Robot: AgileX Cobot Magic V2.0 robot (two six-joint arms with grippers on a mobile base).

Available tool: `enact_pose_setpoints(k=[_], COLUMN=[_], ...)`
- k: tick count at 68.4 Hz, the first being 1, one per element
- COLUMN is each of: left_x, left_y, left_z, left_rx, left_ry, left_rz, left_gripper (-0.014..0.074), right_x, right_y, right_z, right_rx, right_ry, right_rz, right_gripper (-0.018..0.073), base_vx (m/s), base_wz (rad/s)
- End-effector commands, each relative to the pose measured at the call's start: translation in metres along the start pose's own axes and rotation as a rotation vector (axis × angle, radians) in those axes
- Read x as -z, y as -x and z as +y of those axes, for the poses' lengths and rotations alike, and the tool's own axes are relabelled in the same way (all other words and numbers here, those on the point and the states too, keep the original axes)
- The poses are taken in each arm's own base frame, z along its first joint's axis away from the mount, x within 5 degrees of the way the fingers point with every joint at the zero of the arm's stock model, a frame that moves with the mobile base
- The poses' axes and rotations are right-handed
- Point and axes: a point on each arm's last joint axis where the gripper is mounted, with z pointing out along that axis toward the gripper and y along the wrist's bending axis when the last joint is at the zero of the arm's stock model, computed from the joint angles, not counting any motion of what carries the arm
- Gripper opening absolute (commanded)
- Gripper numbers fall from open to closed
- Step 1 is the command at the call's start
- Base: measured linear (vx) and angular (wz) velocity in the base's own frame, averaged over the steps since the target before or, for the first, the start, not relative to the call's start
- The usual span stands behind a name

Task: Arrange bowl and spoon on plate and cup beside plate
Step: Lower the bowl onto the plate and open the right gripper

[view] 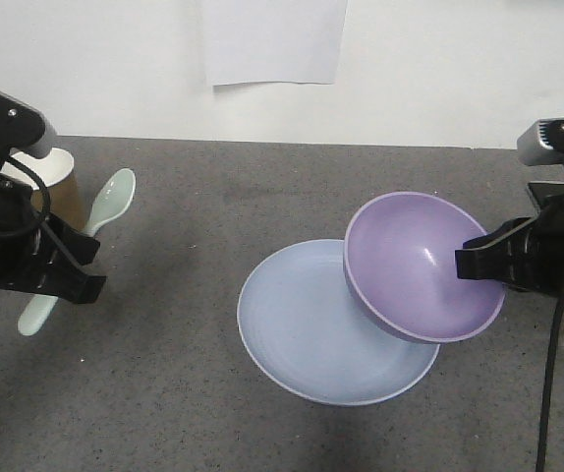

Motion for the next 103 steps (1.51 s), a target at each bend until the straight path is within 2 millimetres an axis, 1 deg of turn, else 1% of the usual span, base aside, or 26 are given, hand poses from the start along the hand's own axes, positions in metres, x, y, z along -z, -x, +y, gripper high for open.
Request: enact_pose_setpoints(k=[1, 15, 17, 25, 33, 39, 49, 66, 78, 83, 90, 98, 103], left_x=[0.013, 0.013, 0.013, 0.013, 0.013, 0.013, 0.013, 0.013, 0.013, 0.013, 0.013, 0.013, 0.014], left_y=[0.011, 0.011, 0.011, 0.011, 0.011, 0.011, 0.011, 0.011, 0.011, 0.011, 0.011, 0.011, 0.013], left_z=[0.0, 0.0, 0.0, 0.0, 0.0, 0.0, 0.0, 0.0, 0.0, 0.0, 0.0, 0.0, 0.0], left_rx=[0.008, 0.008, 0.008, 0.008, 0.008, 0.008, 0.008, 0.008, 0.008, 0.008, 0.008, 0.008, 0.008], left_ry=[0.002, 0.002, 0.002, 0.002, 0.002, 0.002, 0.002, 0.002, 0.002, 0.002, 0.002, 0.002, 0.004], left_rz=[-0.107, -0.107, -0.107, -0.107, -0.107, -0.107, -0.107, -0.107, -0.107, -0.107, -0.107, -0.107, -0.12], left_gripper=[0.0076, 0.0076, 0.0076, 0.0076, 0.0076, 0.0076, 0.0076, 0.0076, 0.0076, 0.0076, 0.0076, 0.0076, 0.0076], right_x=[0.002, -0.028, -0.036, -0.058, -0.082, -0.097, -0.112, -0.121, -0.127, -0.129, -0.125, -0.114, -0.106], right_y=[0.023, 0.047, 0.049, 0.057, 0.058, 0.056, 0.052, 0.049, 0.047, 0.046, 0.048, 0.052, 0.054], right_z=[0.002, 0.0, 0.0, 0.007, 0.012, 0.011, 0.008, 0.006, 0.005, 0.004, 0.005, 0.007, 0.008], right_rx=[0.023, 0.039, 0.044, 0.095, 0.112, 0.12, 0.11, 0.104, 0.1, 0.099, 0.089, 0.106, 0.11], right_ry=[0.01, 0.041, 0.043, 0.043, 0.035, 0.02, 0.015, 0.012, 0.012, 0.012, 0.011, 0.011, 0.008], right_rz=[-0.05, 0.071, 0.09, 0.132, 0.193, 0.236, 0.264, 0.28, 0.297, 0.303, 0.293, 0.263, 0.25], right_gripper=[-0.0003, -0.0003, -0.0003, -0.0003, -0.0003, -0.0003, -0.0003, 0.0015, 0.0067, 0.0102, 0.0182, 0.0298, 0.0354], base_vx=[0.0, 0.0, 0.0, 0.0, 0.0, 0.0, 0.0, 0.0, 0.0, 0.0, 0.0, 0.0, 0.0], base_wz=[0.0, 0.0, 0.0, 0.0, 0.0, 0.0, 0.0, 0.0, 0.0, 0.0, 0.0, 0.0, 0.0])
